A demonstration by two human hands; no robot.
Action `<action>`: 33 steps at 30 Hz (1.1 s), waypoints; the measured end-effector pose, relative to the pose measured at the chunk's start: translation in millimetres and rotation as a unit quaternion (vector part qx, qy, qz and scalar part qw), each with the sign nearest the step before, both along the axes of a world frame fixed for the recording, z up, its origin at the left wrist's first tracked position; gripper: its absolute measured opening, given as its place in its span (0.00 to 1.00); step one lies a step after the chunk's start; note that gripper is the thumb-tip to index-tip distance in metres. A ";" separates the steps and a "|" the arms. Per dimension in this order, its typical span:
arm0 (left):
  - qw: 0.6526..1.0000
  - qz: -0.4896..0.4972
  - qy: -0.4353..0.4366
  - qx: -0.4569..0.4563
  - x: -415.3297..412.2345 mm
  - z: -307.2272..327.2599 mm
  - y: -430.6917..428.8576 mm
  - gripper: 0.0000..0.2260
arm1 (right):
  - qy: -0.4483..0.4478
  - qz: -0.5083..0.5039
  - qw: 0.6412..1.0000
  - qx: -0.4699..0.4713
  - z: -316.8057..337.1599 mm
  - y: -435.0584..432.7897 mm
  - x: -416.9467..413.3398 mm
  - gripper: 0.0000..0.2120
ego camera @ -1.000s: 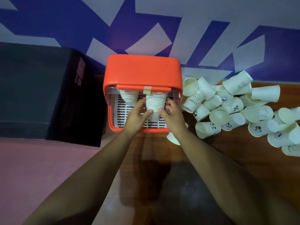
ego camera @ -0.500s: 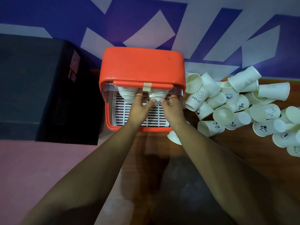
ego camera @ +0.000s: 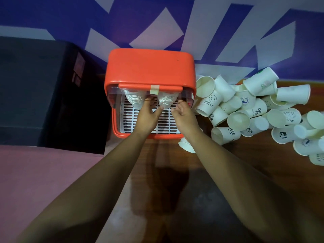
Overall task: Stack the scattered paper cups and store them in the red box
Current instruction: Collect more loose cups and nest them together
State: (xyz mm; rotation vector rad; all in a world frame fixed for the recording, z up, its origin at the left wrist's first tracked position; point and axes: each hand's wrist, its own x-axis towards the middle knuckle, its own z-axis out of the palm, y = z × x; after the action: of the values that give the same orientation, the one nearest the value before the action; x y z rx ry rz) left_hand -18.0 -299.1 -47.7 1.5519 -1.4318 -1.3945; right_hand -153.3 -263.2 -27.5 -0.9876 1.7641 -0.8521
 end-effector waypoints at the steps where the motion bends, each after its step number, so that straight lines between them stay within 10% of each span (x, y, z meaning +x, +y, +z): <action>1: 1.000 0.009 -0.004 -0.001 2.3 3.8 5.6 0.19 | 0.006 0.012 1.000 0.001 7.5 10.9 -3.6 0.17; 16: 0.982 -0.171 -0.083 0.009 -127.5 32.5 104.6 0.04 | 0.269 -0.013 0.960 0.069 20.3 125.5 -173.5 0.18; 22: 0.962 -0.198 -0.095 0.160 -193.4 12.6 126.3 0.16 | 0.160 0.031 0.978 0.127 6.7 139.4 -196.3 0.20; 33: 0.984 -0.065 -0.165 -0.017 -205.5 11.0 189.3 0.15 | -0.064 0.008 0.986 0.152 -2.0 200.8 -233.9 0.15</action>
State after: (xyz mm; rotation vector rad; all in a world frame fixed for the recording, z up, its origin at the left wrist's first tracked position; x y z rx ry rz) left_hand -223.5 -109.8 -36.7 1.7550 -1.7704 -1.2160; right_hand -387.2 -62.4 -29.5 -0.7286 1.7124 -0.5985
